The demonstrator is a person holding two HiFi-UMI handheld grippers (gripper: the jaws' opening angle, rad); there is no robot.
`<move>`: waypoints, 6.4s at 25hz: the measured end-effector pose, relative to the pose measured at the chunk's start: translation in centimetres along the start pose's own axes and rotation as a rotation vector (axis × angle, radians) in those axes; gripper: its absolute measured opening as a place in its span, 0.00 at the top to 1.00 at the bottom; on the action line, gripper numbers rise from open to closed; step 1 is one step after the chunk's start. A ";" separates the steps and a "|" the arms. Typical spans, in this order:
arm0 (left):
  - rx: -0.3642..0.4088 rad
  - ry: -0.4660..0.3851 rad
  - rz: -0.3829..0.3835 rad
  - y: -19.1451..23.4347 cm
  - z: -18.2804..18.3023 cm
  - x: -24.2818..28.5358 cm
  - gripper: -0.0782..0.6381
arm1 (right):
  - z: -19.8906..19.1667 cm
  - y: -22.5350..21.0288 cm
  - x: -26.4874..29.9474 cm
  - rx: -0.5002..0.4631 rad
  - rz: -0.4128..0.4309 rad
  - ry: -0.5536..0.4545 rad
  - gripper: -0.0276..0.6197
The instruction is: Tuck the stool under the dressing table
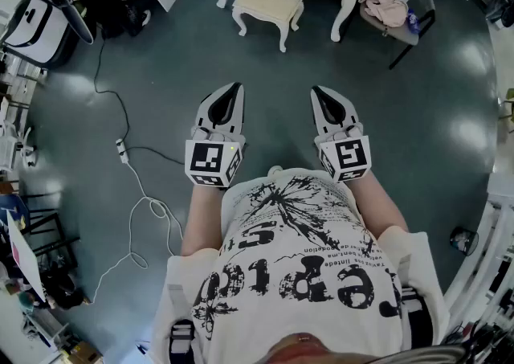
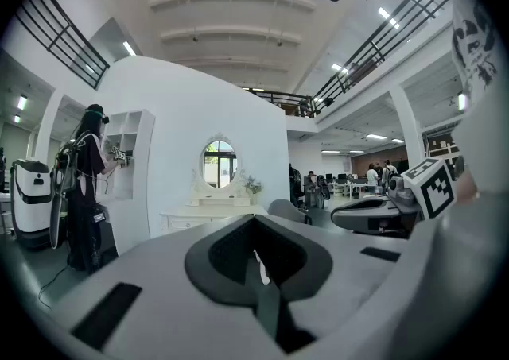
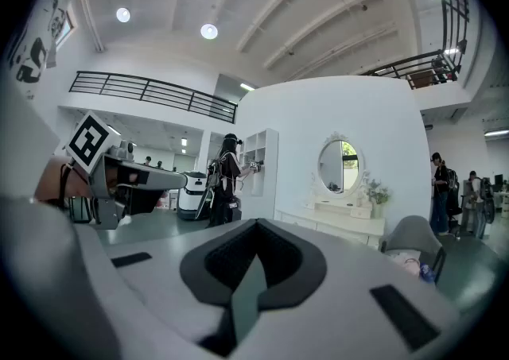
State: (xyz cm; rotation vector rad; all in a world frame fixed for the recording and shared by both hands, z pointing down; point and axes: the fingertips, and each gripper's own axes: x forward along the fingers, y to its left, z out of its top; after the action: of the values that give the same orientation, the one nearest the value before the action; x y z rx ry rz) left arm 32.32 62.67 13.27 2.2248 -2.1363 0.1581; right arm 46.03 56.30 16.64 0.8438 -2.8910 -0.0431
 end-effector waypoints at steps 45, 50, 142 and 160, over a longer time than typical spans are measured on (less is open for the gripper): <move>-0.067 0.147 0.104 23.9 -3.7 23.7 0.86 | -1.9 -10.3 36.2 0.046 0.079 0.097 0.93; -0.040 0.134 0.093 28.0 -2.2 30.8 0.86 | -1.8 -14.0 41.9 0.070 0.050 0.103 0.93; -0.147 0.685 -0.420 42.5 -56.1 85.4 0.86 | -54.1 -39.2 81.3 0.350 -0.566 0.679 0.93; -0.129 0.784 -0.444 42.8 -56.0 92.9 0.86 | -54.5 -46.1 86.3 0.254 -0.532 0.657 0.93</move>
State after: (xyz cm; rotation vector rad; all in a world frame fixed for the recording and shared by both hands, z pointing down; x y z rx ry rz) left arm -8.88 -25.31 77.78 2.0130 -1.1962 0.7026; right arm 5.75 -28.51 77.76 1.3420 -2.0323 0.4637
